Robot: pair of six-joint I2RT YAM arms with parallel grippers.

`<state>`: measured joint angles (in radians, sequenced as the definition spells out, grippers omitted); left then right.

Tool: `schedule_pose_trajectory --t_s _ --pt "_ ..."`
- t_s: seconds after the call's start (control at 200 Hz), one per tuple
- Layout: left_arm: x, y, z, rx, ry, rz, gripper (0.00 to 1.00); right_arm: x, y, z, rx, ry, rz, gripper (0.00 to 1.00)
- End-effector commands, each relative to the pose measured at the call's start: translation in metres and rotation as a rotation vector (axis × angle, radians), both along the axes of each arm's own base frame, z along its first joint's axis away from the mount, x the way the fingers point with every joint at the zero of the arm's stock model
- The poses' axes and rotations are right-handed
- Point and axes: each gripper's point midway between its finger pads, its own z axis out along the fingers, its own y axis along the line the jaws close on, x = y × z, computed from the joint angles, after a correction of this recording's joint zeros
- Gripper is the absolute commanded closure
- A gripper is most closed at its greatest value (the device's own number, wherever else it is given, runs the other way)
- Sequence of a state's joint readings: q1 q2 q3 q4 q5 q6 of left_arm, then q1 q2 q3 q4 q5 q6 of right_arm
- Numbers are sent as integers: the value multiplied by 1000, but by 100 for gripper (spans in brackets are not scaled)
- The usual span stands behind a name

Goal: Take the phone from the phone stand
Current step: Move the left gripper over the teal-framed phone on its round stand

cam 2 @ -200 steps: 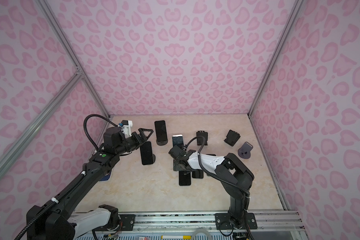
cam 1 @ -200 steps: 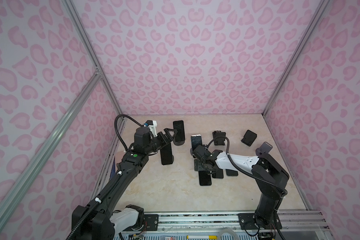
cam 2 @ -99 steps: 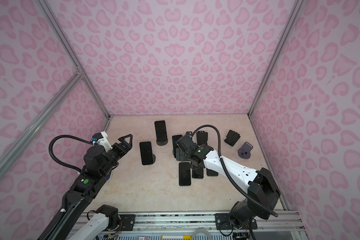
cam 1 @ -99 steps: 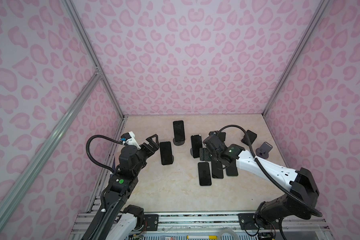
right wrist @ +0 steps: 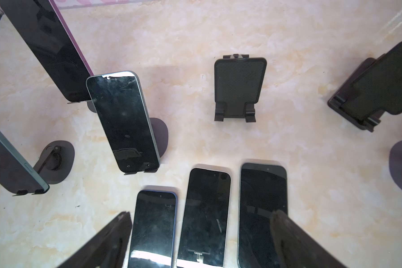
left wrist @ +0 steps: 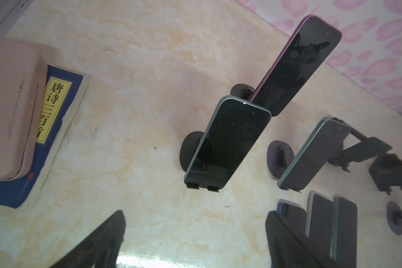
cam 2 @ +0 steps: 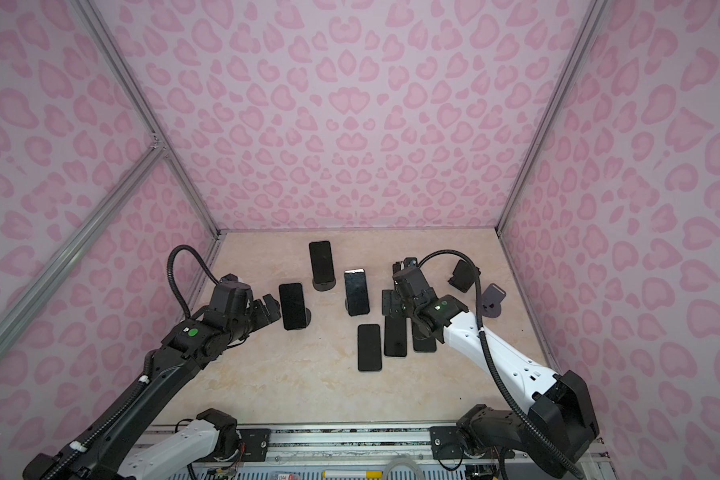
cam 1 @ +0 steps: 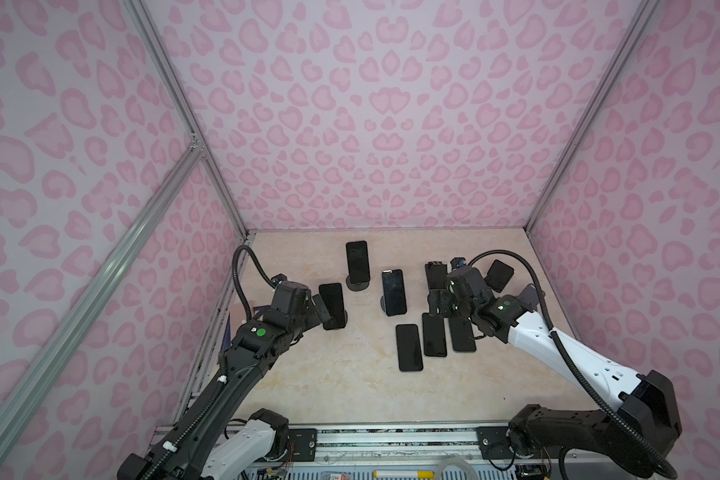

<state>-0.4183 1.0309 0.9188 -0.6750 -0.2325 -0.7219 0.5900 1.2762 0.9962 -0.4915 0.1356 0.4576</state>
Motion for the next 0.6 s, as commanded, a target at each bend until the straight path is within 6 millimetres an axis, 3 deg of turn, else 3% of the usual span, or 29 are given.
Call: schedule_pose_trajectory --t_s 0.0,0.24,0.33,0.595 --pt "7 5 -3 144 48 26 2 2 4 -1 -4 -19 35 2" --pt "47 -34 -4 211 97 -69 2 -2 3 -6 -14 -10 59 2" --pt "56 -39 -4 213 82 -69 2 -4 1 -5 -12 -11 57 2" --pt "74 -52 -31 245 128 -99 2 -4 1 -7 -8 -9 62 2"
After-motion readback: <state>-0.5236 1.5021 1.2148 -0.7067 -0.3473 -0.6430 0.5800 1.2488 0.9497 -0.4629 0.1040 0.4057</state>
